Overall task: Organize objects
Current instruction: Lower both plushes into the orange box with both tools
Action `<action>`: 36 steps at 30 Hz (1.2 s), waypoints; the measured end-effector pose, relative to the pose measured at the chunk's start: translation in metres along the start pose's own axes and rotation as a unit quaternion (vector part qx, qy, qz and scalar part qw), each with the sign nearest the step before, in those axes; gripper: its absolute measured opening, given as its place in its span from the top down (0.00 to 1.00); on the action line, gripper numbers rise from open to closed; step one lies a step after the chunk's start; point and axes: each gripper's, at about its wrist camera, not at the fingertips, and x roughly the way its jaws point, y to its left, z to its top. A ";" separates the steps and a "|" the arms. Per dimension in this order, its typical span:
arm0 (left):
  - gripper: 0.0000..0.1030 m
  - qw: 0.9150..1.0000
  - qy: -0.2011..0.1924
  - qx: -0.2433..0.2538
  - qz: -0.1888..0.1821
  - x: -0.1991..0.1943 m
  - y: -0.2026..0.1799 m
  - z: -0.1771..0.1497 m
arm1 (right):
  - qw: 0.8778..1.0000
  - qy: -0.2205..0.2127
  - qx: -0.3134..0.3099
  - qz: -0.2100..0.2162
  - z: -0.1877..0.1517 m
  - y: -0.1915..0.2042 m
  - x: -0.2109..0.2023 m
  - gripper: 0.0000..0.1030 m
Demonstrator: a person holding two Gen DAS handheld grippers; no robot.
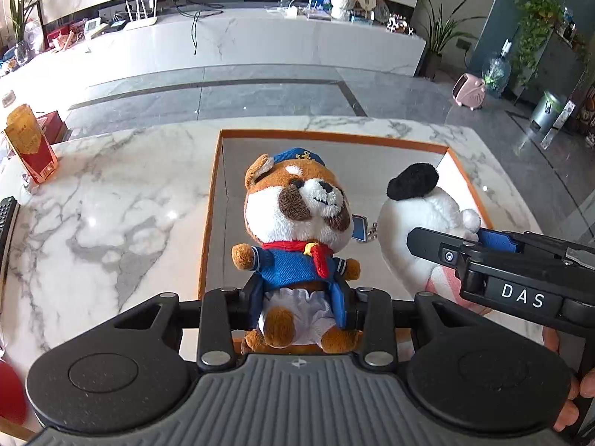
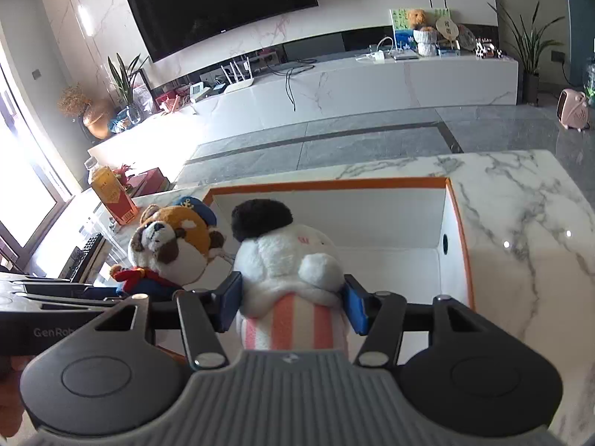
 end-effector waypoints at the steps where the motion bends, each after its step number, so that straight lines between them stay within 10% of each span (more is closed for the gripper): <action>1: 0.59 1.000 0.005 0.005 0.006 0.005 0.000 0.001 | 1.000 0.008 0.004 0.000 -0.002 0.000 0.008 0.43; 19: 0.56 0.993 0.080 0.058 0.057 0.057 -0.004 -0.004 | 0.991 0.112 0.068 0.017 -0.019 -0.007 0.096 0.44; 29: 0.43 0.995 0.011 0.093 0.029 0.014 -0.001 -0.005 | 0.988 0.126 0.081 0.022 -0.017 -0.012 0.109 0.44; 36: 0.45 0.998 -0.034 0.020 0.041 -0.008 0.035 0.001 | 0.986 0.133 0.101 0.028 -0.015 -0.009 0.112 0.44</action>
